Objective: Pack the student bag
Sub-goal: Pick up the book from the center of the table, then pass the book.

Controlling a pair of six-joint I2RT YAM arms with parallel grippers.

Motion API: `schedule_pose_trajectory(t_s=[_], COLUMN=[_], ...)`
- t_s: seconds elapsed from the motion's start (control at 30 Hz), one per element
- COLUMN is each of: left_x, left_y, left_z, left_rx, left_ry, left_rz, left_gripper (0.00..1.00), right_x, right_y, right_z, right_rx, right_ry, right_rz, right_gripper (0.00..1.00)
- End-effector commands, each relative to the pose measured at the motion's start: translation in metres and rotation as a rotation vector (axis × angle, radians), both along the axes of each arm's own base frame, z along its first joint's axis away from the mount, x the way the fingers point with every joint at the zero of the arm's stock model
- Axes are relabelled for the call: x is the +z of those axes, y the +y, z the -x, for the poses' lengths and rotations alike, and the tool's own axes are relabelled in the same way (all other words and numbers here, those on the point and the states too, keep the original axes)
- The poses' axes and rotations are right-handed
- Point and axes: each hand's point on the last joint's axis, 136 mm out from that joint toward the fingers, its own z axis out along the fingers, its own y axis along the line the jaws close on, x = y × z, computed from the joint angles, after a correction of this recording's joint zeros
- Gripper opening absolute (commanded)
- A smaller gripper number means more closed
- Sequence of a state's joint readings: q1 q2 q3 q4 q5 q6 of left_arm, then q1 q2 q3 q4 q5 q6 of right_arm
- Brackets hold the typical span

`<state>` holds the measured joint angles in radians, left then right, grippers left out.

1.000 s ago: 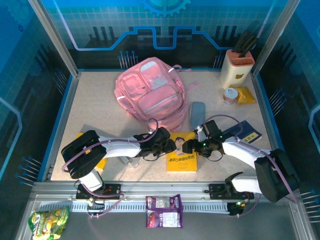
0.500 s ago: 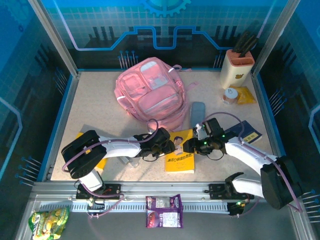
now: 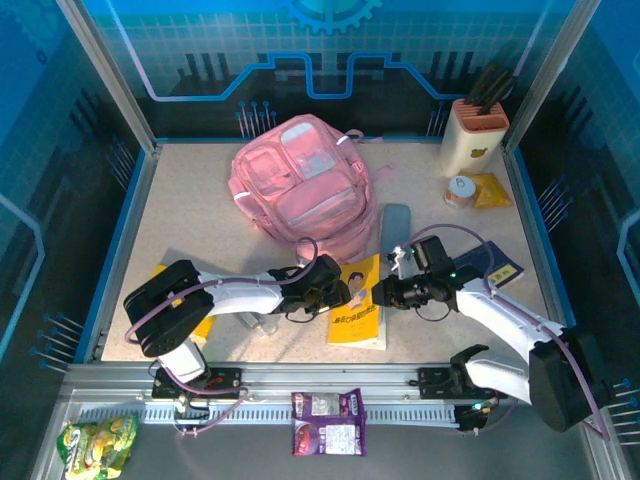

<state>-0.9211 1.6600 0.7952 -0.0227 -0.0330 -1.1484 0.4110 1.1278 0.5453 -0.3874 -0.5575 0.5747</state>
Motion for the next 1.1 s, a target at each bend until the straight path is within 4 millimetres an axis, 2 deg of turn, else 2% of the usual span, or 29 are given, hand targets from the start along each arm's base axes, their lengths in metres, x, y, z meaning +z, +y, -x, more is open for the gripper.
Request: schedule_pose_trajectory(t_s=[0.0,0.27,0.37,0.5,0.67,0.83,0.9,0.97,1.07], left_x=[-0.001,0.003,0.015,0.042,0.075,0.127,0.140,0.152,0.179], left_y=[0.001,0.002,0.004,0.012,0.019,0.020,0.023,0.028,0.022], left_z=[0.000,-0.002,-0.006,-0.013,-0.021,-0.020,-0.018,-0.019,-0.012], left_rx=[-0.013,-0.012,-0.014,-0.044,-0.130,-0.261,-0.300,-0.302,-0.349], left_ry=[-0.009,-0.017,-0.050,-0.141,-0.219,-0.357,-0.397,-0.426,-0.504], left_rz=[-0.032,-0.024,0.003,0.038,0.148,0.293,0.316,0.363,0.486], left_gripper=[0.51,0.51,0.54,0.63,0.71,0.77,0.79,0.79,0.78], right_x=[0.000,0.006,0.016,0.042,0.089,0.138,0.154,0.165,0.178], right_y=[-0.001,-0.004,-0.003,0.001,0.006,0.008,0.009,0.008,0.007], right_z=[0.001,-0.002,-0.003,-0.008,-0.013,-0.017,-0.021,-0.026,-0.037], right_rx=[0.000,-0.016,-0.022,-0.049,-0.037,-0.034,-0.028,-0.030,-0.036], right_ry=[0.006,-0.011,-0.025,-0.042,-0.121,-0.181,-0.209,-0.232,-0.256], right_rz=[-0.015,-0.014,-0.039,-0.114,-0.201,-0.326,-0.387,-0.419,-0.453], right_gripper=[0.22,0.05,0.00,0.00,0.00,0.00,0.00,0.00,0.00])
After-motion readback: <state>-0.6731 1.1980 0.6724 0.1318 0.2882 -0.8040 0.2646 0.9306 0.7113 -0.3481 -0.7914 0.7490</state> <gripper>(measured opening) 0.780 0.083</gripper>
